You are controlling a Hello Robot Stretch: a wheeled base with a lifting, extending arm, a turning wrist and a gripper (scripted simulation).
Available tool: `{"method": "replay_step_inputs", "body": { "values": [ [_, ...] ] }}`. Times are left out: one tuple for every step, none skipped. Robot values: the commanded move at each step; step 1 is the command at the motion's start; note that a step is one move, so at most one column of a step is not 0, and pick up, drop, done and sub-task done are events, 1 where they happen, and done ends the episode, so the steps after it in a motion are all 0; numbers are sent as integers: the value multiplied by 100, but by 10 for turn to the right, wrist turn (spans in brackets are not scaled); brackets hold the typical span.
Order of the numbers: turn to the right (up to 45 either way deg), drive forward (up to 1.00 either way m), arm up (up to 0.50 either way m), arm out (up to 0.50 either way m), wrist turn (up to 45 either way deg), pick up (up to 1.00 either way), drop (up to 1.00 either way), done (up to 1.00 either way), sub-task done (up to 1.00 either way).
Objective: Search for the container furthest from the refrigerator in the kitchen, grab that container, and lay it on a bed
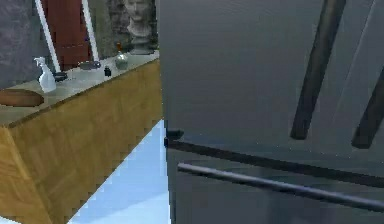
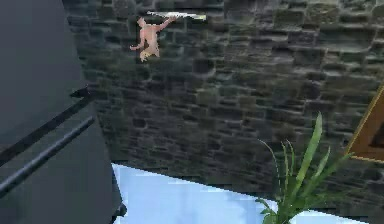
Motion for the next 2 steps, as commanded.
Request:
{"method": "replay_step_inputs", "body": {
  "values": [
    [-450, 0, 0, 0, 0, 0, 0, 0, 0],
    [-30, 0, 0, 0, 0, 0, 0, 0, 0]
  ]
}}
